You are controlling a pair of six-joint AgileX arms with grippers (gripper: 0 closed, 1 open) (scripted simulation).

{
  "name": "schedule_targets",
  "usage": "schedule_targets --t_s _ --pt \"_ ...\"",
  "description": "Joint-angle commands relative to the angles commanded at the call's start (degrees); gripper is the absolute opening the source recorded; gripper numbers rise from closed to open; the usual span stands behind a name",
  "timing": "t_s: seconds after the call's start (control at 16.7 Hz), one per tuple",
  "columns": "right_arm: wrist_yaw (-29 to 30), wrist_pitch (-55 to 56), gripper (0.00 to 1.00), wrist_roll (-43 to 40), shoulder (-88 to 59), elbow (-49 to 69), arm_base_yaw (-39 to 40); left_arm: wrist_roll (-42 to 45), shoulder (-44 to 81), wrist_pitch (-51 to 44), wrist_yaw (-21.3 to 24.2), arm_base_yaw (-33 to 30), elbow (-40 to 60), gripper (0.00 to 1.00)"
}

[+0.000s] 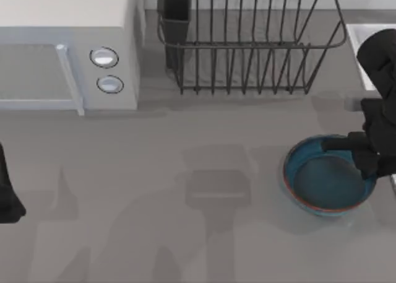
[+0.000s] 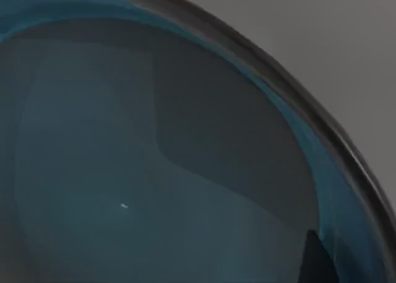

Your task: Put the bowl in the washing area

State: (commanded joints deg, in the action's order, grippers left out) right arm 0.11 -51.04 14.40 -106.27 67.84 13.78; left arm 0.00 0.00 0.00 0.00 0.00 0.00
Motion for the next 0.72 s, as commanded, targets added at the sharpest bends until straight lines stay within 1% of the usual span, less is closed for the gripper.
schedule_targets --t_s 0.42,0.54,0.72 --pt "-0.01 -23.87 0.0 -0.13 4.37 17.29 -0.34 0.0 0.0 0.0 0.0 0.0 0.0 1.0" --pt "-0.02 -27.81 0.0 -0.25 5.79 20.89 -0.42 0.0 0.0 0.0 0.0 0.0 0.0 1.0" --pt "-0.02 -29.28 0.0 -0.31 6.55 22.31 -0.47 0.0 0.0 0.0 0.0 0.0 0.0 1.0"
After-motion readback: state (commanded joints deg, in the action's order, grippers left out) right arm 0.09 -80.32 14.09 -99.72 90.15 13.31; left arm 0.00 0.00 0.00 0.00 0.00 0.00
